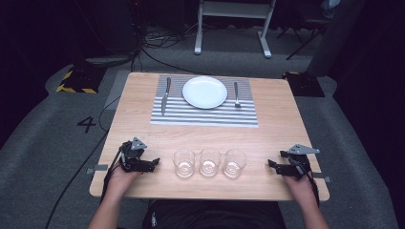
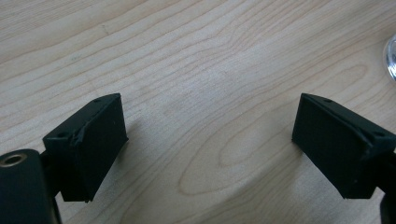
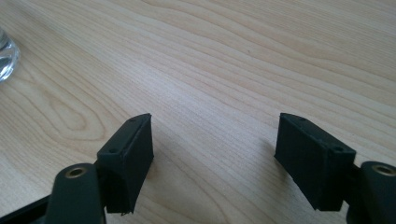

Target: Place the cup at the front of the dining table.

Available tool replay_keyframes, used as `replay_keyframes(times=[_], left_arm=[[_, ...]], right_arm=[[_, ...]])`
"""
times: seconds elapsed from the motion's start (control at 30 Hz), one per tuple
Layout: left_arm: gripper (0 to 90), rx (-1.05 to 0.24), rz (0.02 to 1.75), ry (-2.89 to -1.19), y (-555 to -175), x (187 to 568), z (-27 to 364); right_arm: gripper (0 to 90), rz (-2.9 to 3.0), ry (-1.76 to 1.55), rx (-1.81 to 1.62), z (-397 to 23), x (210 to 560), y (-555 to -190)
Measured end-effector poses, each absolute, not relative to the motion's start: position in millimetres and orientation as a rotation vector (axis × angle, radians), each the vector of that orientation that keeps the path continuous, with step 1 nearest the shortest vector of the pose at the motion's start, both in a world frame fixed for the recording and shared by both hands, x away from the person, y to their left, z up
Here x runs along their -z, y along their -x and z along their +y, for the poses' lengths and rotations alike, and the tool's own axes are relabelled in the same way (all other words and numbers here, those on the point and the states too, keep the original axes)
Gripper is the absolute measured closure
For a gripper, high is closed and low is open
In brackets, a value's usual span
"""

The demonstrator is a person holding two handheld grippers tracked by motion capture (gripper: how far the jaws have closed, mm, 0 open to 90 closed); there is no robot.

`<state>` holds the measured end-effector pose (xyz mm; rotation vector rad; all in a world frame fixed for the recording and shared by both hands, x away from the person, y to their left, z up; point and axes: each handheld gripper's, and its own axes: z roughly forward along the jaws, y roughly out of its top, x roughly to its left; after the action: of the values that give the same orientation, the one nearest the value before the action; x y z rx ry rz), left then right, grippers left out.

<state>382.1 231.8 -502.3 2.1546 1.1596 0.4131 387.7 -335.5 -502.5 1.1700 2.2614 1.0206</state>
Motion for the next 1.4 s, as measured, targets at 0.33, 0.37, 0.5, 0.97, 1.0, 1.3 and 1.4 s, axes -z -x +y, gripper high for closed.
replay_keyframes(times=[0.33, 0.37, 0.5, 0.97, 1.0, 1.3, 1.4], left_arm=[[8.8, -0.412, 1.156, -2.160, -381.8, 502.4, 231.0], [8.8, -0.408, 1.160, -2.158, -381.4, 502.5, 230.7], [8.8, -0.407, 1.150, -2.164, -381.1, 502.4, 231.1], [15.4, -0.440, 1.113, -2.088, -376.0, 482.6, 231.7], [15.6, -0.471, 1.091, -2.064, -373.3, 478.0, 230.6], [15.5, -0.583, 0.924, -1.915, -357.9, 458.0, 225.1], [15.2, -0.616, 0.882, -1.878, -352.9, 453.8, 222.9]], right_arm=[[28.0, 2.262, -1.166, -1.021, -335.5, 502.7, -386.6], [28.0, 2.262, -1.166, -1.021, -335.5, 502.7, -386.6], [28.0, 2.264, -1.166, -1.023, -335.6, 502.7, -386.6], [28.0, 2.264, -1.164, -1.022, -335.5, 502.6, -386.5], [28.1, 2.265, -1.161, -1.021, -335.6, 502.6, -386.6], [28.1, 2.265, -1.158, -1.020, -335.7, 502.7, -386.6], [28.0, 2.265, -1.154, -1.019, -335.7, 502.6, -386.6]])
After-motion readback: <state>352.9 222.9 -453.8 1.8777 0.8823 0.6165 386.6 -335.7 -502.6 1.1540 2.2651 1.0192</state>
